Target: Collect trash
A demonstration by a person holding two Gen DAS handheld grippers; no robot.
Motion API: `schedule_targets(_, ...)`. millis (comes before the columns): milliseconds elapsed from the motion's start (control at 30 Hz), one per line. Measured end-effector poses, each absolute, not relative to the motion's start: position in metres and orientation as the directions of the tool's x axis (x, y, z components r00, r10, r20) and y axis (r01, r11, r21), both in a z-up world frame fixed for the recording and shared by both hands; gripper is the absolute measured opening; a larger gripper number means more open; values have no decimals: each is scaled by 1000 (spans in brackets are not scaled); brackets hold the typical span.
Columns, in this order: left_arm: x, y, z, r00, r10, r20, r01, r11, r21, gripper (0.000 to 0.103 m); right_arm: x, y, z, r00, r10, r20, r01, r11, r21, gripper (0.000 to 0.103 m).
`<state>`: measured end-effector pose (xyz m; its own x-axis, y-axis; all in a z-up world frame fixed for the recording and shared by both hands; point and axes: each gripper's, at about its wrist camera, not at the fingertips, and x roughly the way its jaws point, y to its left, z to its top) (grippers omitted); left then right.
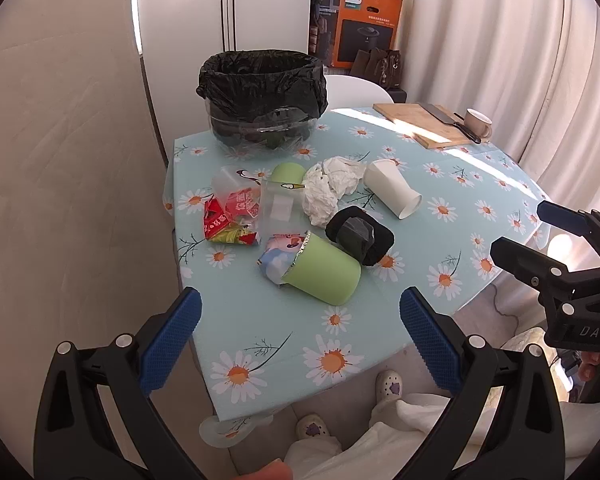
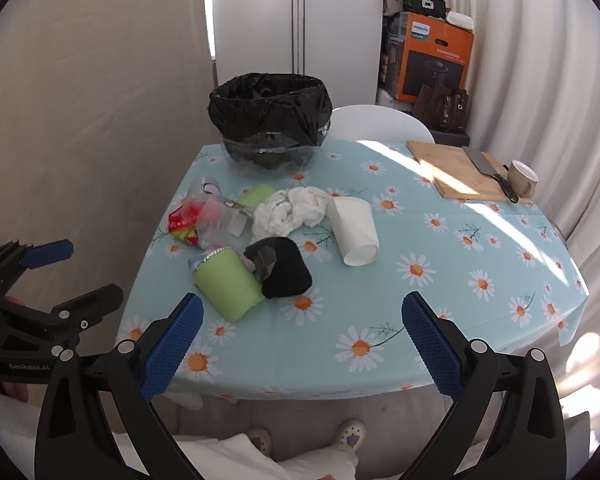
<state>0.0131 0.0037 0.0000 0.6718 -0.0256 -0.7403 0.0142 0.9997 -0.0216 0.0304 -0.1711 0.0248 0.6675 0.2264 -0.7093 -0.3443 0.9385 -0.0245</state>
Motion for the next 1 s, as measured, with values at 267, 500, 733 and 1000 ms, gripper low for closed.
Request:
schedule_targets(267, 16, 3, -3, 666, -29, -745, 24, 1000, -18, 97, 33, -172, 22, 667, 226, -710, -338, 941, -17, 95)
schedule_targets(500, 17, 6, -6, 654, -32, -756, 12, 999, -32, 97, 34, -172, 21, 660, 232, -715, -347, 938, -16, 95)
schedule_targets(733, 17, 6, -6, 657, -30, -754, 11, 999, -31, 97, 34, -170, 22, 661, 230, -714, -352, 936, -25, 95)
schedule_targets(1000, 19, 8, -6, 658, -22, -753, 5, 1000, -25, 97, 34, -168, 22, 662, 229, -714, -353, 935, -28, 95)
